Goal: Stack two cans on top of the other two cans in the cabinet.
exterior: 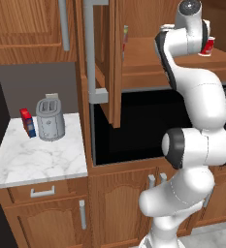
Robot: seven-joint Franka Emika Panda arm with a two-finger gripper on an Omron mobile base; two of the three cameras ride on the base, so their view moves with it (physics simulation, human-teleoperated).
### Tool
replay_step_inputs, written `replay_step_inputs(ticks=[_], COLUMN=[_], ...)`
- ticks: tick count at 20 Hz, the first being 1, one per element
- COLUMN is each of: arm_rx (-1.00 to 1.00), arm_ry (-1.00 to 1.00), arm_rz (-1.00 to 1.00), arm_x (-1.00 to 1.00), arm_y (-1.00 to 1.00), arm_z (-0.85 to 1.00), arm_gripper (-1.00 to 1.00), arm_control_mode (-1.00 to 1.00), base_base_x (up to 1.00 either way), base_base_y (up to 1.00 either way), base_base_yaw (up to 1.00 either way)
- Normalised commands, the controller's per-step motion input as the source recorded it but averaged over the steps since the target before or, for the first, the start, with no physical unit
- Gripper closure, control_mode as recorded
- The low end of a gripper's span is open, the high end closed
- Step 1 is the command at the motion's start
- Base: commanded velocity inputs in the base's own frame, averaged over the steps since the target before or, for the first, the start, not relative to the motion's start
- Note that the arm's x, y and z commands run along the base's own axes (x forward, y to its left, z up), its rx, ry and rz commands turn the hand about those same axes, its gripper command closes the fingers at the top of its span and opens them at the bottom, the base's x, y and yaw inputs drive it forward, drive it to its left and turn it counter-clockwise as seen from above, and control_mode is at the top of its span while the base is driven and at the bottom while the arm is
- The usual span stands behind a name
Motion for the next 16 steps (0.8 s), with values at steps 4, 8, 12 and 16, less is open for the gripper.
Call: replay_step_inputs(ticks=[4, 8, 12, 16], arm_rx=[-0.01, -0.06, -0.1, -0.05], arm_ry=[-0.22, -0.15, -0.06, 0.0], arm_rz=[0.0, -0.04, -0.08, -0.06], arm_x=[-0.09, 0.0, 0.0, 0.0], arm_y=[0.0, 0.0, -0.01, -0.1], arm_z=[0.25, 0.28, 0.37, 0.3], arm_gripper=[1.0, 1.0, 1.0, 1.0], arm_control_mode=[-1.0, -1.0, -1.0, -1.0], base_base_x=[0.0, 0.0, 0.0, 0.0], base_base_y=[0.0, 0.0, 0.0, 0.0], base_base_yaw=[0.0, 0.0, 0.0, 0.0])
